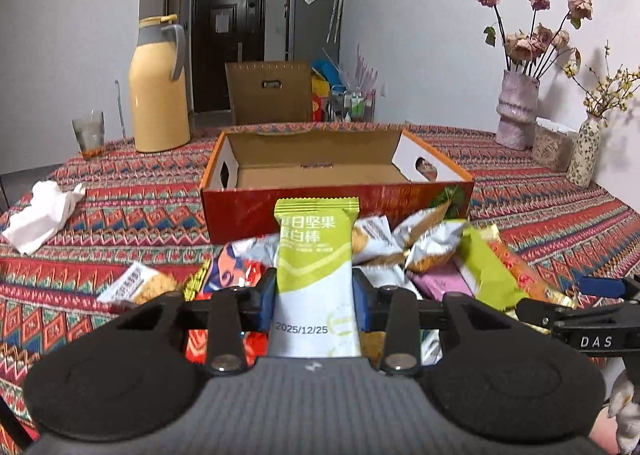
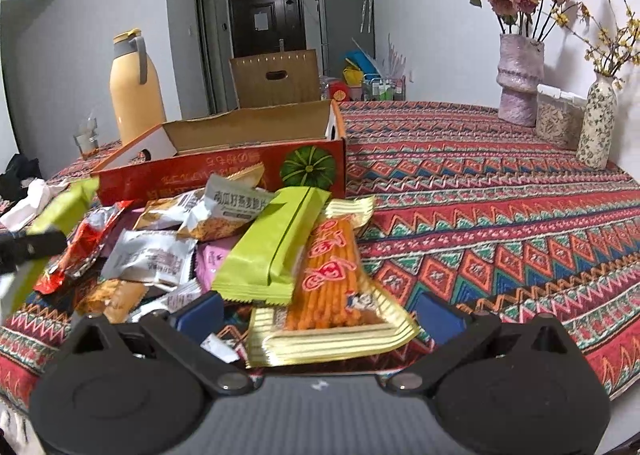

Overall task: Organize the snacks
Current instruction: 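Grasp the orange stick-snack pack with the right tool while left lifts its bar, then carry both snacks over the cardboard box and open both tools to drop them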

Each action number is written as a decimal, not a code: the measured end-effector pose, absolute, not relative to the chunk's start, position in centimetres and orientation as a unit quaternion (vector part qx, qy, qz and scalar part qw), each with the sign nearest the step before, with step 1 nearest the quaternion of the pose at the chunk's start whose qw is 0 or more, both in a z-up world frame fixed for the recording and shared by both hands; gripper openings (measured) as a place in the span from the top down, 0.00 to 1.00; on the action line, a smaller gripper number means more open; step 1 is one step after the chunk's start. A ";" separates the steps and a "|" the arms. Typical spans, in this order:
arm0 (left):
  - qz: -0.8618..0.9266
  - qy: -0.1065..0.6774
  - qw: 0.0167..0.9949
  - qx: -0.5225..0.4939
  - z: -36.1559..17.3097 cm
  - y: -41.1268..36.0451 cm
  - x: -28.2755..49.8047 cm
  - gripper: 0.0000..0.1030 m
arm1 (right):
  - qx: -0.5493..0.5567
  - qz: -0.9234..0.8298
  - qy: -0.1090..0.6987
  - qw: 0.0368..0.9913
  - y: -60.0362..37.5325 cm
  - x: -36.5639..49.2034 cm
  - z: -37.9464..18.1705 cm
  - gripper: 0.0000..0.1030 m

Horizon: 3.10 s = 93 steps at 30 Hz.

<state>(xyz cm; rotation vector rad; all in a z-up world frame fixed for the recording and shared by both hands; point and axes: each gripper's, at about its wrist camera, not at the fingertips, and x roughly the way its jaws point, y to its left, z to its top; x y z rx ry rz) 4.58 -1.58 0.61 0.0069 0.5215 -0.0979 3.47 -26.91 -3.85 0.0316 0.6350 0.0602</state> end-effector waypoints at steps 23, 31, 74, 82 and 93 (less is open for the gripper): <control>-0.033 0.276 0.960 -0.004 -0.6 -1.1 6.0 0.63 | -0.039 0.073 0.375 0.923 -26.6 9.9 -6.5 0.01; -0.034 0.278 0.960 -0.006 -0.7 -1.2 6.2 0.63 | -0.043 0.098 0.361 0.927 -27.1 9.5 -6.0 0.35; -0.023 0.236 0.971 -0.001 2.3 -0.6 7.9 0.63 | -0.218 0.038 0.183 0.958 -22.5 8.1 -0.4 0.62; -0.007 0.221 0.975 0.012 3.8 -1.4 11.7 0.63 | -0.159 0.059 0.178 0.969 -21.2 11.8 1.2 0.62; 0.008 0.214 0.977 0.001 5.8 -2.1 17.9 0.63 | -0.101 0.080 0.185 0.974 -19.9 18.3 2.7 0.61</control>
